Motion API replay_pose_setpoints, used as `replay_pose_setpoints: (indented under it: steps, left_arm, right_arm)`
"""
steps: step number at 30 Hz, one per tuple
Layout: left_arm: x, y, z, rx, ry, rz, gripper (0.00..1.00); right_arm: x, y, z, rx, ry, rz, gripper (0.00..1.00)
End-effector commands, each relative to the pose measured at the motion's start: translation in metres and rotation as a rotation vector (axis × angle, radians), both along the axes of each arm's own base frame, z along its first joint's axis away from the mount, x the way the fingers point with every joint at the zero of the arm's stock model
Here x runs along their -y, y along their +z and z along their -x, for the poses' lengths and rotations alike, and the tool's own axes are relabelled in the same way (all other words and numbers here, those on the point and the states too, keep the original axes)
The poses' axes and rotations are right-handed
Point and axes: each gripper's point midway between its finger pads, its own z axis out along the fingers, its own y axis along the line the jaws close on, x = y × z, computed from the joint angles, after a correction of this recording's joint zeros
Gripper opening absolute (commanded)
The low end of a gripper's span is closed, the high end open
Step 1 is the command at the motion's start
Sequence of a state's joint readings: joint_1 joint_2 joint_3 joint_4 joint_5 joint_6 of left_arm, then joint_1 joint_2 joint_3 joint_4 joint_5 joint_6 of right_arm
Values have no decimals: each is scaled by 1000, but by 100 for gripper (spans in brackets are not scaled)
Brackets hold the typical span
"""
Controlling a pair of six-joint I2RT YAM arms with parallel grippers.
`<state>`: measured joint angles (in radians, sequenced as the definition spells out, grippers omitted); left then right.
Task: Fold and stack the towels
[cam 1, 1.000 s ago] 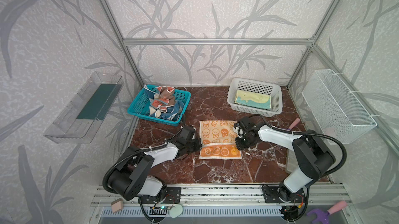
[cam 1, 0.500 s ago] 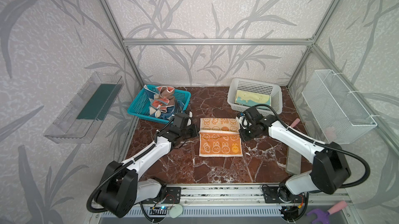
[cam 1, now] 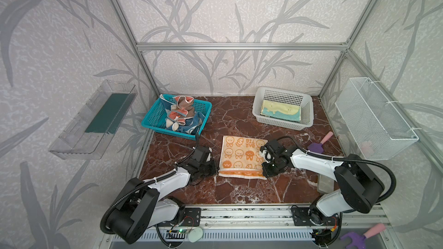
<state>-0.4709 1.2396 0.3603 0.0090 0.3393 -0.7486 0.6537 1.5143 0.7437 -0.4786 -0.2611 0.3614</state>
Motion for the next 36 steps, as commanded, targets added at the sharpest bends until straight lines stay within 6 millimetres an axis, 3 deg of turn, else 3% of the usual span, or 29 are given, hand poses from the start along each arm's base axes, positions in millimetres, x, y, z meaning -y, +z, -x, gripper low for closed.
replay_pose_setpoints:
  steps: [1,6,9,12,17,23,30,36]
  left_arm:
    - [-3,2,-5,4,20,-24,0]
    - [-9,21,-4,24,10,-60,21]
    - [-17,40,-6,73,16,-92,25]
    - [-21,58,-14,143,33,-106,28]
    - [-8,62,-21,136,-29,-95,28]
    - [25,43,-16,46,-149,-95,26]
    - [42,-6,22,-102,-230,-192,26]
    - [17,-30,75,-244,-202,-337,25]
  right_arm:
    - [16,-3,-1,2,-8,91,1]
    - [20,28,11,14,-2,68,26]
    - [20,56,21,35,2,11,47]
    - [20,70,21,68,-17,-21,56]
    - [10,73,1,108,-42,-29,56]
    - [-19,38,-4,-26,0,-35,43]
    - [-7,-20,36,-176,26,36,26]
    - [3,-27,75,-199,80,106,24]
